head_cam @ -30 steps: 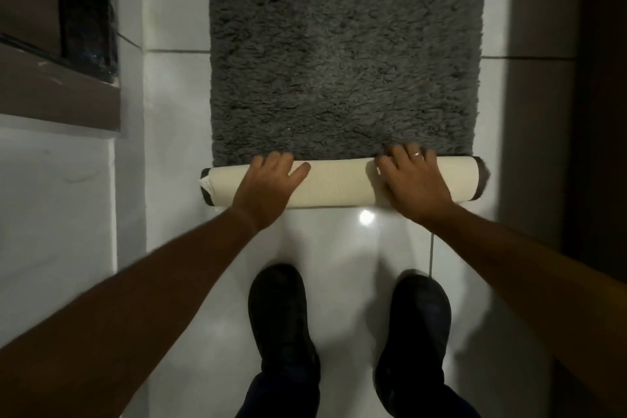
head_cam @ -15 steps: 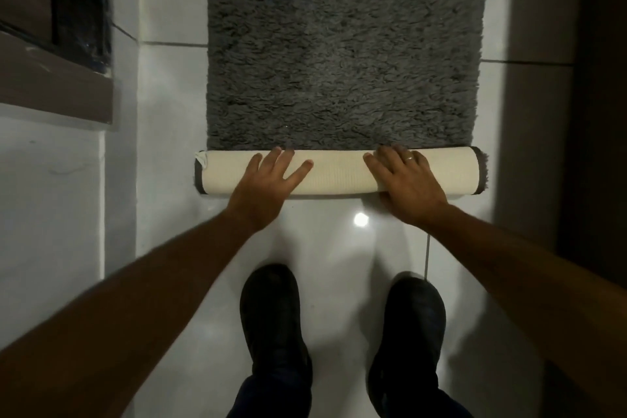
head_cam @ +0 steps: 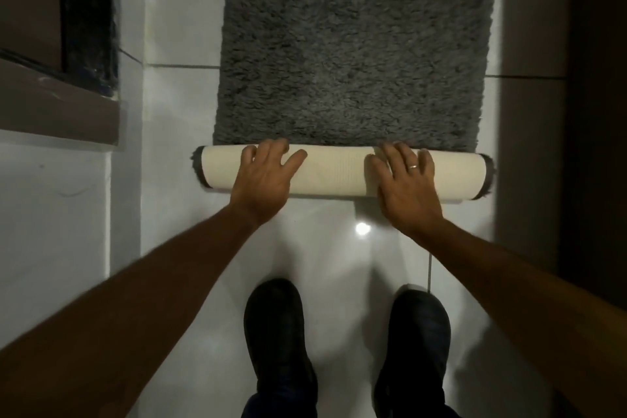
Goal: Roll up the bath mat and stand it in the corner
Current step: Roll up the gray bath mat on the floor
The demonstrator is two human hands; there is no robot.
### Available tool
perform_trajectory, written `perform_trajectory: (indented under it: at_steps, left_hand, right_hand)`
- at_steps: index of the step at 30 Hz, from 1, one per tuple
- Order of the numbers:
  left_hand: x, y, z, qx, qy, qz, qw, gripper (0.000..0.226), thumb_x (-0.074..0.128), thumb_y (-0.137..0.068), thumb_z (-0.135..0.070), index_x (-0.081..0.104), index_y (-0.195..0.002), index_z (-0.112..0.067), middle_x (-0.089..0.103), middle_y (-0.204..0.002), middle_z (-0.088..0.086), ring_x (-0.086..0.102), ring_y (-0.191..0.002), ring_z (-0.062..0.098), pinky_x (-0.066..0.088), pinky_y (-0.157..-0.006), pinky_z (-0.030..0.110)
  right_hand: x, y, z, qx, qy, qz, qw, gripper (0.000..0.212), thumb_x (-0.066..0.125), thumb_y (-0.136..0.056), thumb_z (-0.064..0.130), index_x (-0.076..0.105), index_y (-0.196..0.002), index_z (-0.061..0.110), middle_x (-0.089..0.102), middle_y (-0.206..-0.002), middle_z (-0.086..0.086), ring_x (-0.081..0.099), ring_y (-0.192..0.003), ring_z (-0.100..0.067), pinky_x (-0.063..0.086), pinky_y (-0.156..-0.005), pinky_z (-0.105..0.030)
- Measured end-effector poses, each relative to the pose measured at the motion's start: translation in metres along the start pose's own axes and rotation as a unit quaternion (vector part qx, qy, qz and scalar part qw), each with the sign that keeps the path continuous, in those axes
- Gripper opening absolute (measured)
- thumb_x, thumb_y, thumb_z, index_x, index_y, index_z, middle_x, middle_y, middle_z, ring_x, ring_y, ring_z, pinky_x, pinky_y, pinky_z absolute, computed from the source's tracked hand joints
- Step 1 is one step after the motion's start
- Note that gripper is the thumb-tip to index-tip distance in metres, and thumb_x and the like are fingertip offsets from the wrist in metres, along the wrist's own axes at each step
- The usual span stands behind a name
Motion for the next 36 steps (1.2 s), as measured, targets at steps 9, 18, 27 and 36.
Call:
perform_trajectory:
  at_steps: [9,18,27,36]
  left_hand:
    - [0.026,-0.004,0.003,0.024,-0.089,0.153,0.984,0.096,0.074,-0.084,-0.023,0.013,-0.157,-0.01,0.028,-0.159,0.023,0.021,-0.149,0.039,0.017,-0.117,0.066]
    - [0.0,-0.004,0.005,0.108,0.03,0.214,0.97,0.075,0.068,-0.084,-0.029,0.036,-0.151,-0.018,0.057,-0.139,0.01,0.057,-0.12,0.03,0.045,-0.098,0.047]
    - [0.005,-0.002,0.009,0.156,0.019,0.21,0.965,0.067,0.071,-0.064,-0.048,0.052,-0.123,-0.022,0.053,-0.114,0.008,0.051,-0.101,0.028,0.042,-0.084,0.04]
    - [0.014,0.052,-0.012,-0.001,0.026,0.011,1.0,0.036,0.06,-0.089,-0.014,0.059,-0.126,-0.016,0.062,-0.128,0.018,0.056,-0.119,0.04,0.038,-0.099,0.053]
  right_hand:
    - [0.004,-0.025,-0.005,-0.021,0.112,0.129,0.985,0.076,0.064,-0.09,0.03,0.028,-0.152,0.004,0.039,-0.152,-0.023,0.036,-0.142,-0.043,0.028,-0.114,-0.065]
    - [-0.01,-0.013,-0.023,-0.112,-0.053,0.136,0.983,0.07,0.074,-0.076,0.043,0.05,-0.133,0.012,0.069,-0.12,-0.015,0.067,-0.104,-0.036,0.051,-0.089,-0.045]
    - [0.009,0.025,-0.022,-0.105,-0.004,0.048,0.993,0.063,0.051,-0.082,0.052,0.05,-0.129,0.01,0.053,-0.135,-0.02,0.051,-0.12,-0.04,0.038,-0.102,-0.058]
    - [0.015,0.033,-0.008,-0.051,0.026,0.071,0.996,0.1,0.061,-0.076,0.065,0.027,-0.155,0.014,0.042,-0.151,-0.02,0.036,-0.141,-0.044,0.018,-0.112,-0.074]
Point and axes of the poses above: each hand's wrist, its own y-axis away from the middle knuckle, its own x-axis out of the palm, z = x × y, the point moved 3 cm from there along -y, towards the middle knuckle
